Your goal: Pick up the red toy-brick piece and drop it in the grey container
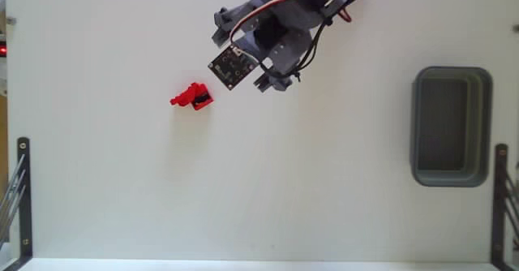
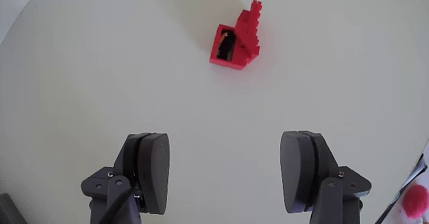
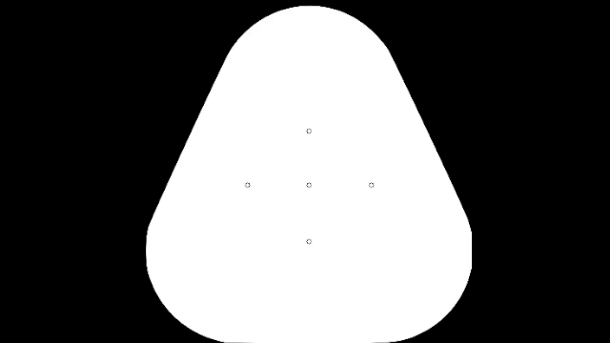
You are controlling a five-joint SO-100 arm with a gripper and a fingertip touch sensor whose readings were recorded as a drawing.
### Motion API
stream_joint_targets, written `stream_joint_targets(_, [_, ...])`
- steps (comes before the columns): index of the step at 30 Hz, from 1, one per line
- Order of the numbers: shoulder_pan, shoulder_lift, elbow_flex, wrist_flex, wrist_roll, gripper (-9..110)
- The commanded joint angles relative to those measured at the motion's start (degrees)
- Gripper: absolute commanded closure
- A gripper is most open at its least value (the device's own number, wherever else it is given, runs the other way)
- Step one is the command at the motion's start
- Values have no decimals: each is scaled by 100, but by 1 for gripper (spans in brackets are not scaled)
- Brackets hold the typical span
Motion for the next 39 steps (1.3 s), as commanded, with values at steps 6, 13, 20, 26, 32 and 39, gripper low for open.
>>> stream_joint_targets(6, [143,-484,-121,-574,26,-9])
stream_joint_targets(13, [143,-1057,-294,-974,26,-9])
stream_joint_targets(20, [143,-1566,-494,-1283,26,-9])
stream_joint_targets(26, [171,-1566,-494,-1283,26,-9])
stream_joint_targets(32, [275,-1655,-534,-1333,26,-9])
stream_joint_targets(39, [275,-2172,-789,-1595,26,-9])
